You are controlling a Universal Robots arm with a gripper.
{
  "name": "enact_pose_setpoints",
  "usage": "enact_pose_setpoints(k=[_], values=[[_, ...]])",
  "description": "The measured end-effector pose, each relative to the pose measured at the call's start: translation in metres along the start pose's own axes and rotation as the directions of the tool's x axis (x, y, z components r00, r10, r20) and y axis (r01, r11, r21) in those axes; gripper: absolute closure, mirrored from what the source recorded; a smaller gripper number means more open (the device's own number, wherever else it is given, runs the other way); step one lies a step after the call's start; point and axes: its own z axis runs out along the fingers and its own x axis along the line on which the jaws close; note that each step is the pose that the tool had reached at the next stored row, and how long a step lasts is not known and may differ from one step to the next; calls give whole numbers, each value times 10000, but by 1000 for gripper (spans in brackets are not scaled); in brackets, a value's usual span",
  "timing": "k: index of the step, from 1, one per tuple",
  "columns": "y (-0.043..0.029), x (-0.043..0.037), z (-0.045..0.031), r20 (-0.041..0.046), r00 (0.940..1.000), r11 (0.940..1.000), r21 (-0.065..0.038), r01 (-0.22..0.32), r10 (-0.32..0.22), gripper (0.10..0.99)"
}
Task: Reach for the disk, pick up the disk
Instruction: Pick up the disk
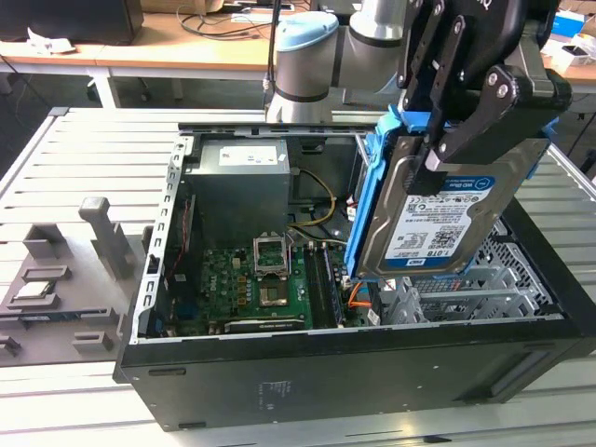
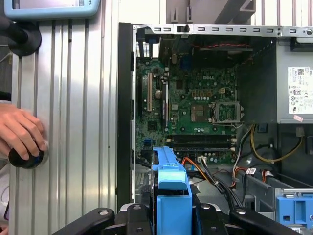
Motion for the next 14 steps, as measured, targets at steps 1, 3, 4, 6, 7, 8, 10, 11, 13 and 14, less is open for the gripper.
enact_pose_setpoints(k=[1, 3, 4, 6, 7, 8, 10, 11, 13, 14], values=[[-43, 0, -2, 1, 10000, 10000, -5, 0, 0, 718], [-104, 1, -5, 1, 10000, 10000, -12, 1, -1, 718], [-136, 1, -6, 0, 10000, 10000, -16, 1, -1, 718], [-176, 2, -8, 1, 10000, 10000, -21, 0, 0, 718], [-192, 2, -9, 1, 10000, 10000, -22, 0, 0, 718], [-206, 2, -9, 0, 10000, 10000, -24, 0, 0, 718], [-249, 2, -11, 1, 10000, 10000, -29, 1, -1, 718], [-271, 3, -12, 1, 10000, 10000, -32, 1, -1, 718], [-319, 3, -14, 1, 10000, 10000, -37, 0, 0, 718], [-334, 3, -15, 1, 10000, 10000, -38, 0, 0, 718]])
